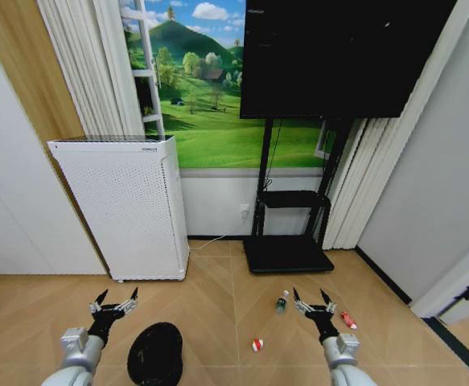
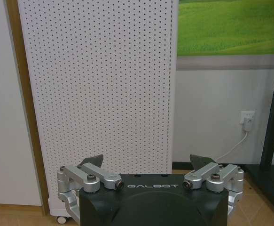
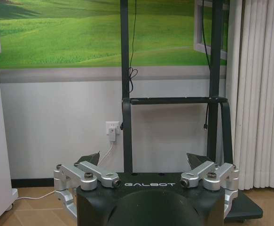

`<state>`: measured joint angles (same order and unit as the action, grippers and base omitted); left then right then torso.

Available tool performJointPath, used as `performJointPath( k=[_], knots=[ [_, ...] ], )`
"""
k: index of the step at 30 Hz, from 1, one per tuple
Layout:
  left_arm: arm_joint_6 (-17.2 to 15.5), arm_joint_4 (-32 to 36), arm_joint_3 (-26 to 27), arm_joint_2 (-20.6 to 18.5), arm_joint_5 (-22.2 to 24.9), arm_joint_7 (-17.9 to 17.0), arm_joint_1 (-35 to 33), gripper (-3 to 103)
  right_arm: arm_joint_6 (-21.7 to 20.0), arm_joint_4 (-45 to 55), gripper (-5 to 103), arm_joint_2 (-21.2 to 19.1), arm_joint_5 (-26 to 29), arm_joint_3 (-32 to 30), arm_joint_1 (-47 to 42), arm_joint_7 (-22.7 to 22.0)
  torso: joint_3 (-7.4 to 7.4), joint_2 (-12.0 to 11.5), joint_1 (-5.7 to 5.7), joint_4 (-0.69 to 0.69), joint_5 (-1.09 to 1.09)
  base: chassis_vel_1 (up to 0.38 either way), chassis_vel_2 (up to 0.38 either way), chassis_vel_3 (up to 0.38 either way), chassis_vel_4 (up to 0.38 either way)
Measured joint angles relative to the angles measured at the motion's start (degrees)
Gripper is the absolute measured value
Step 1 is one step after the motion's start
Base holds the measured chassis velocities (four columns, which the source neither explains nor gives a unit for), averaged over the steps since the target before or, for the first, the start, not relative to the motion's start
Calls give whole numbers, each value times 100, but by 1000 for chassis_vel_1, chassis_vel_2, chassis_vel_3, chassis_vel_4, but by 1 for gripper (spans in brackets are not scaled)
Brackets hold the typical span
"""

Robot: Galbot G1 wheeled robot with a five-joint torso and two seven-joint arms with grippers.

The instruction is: Pick up the trash bin and place the garbage on the floor into it.

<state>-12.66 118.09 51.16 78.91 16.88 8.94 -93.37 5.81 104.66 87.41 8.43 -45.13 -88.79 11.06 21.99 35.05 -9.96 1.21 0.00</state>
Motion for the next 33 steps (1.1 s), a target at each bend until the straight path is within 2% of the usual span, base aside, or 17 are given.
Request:
performJointPath(
  k=[33],
  knots=[
    [58, -43, 64, 5, 104, 78, -40, 100, 79, -73, 100, 58, -15, 2, -13, -20, -473, -791, 318, 0, 0, 0, 0, 0, 0]
  ],
)
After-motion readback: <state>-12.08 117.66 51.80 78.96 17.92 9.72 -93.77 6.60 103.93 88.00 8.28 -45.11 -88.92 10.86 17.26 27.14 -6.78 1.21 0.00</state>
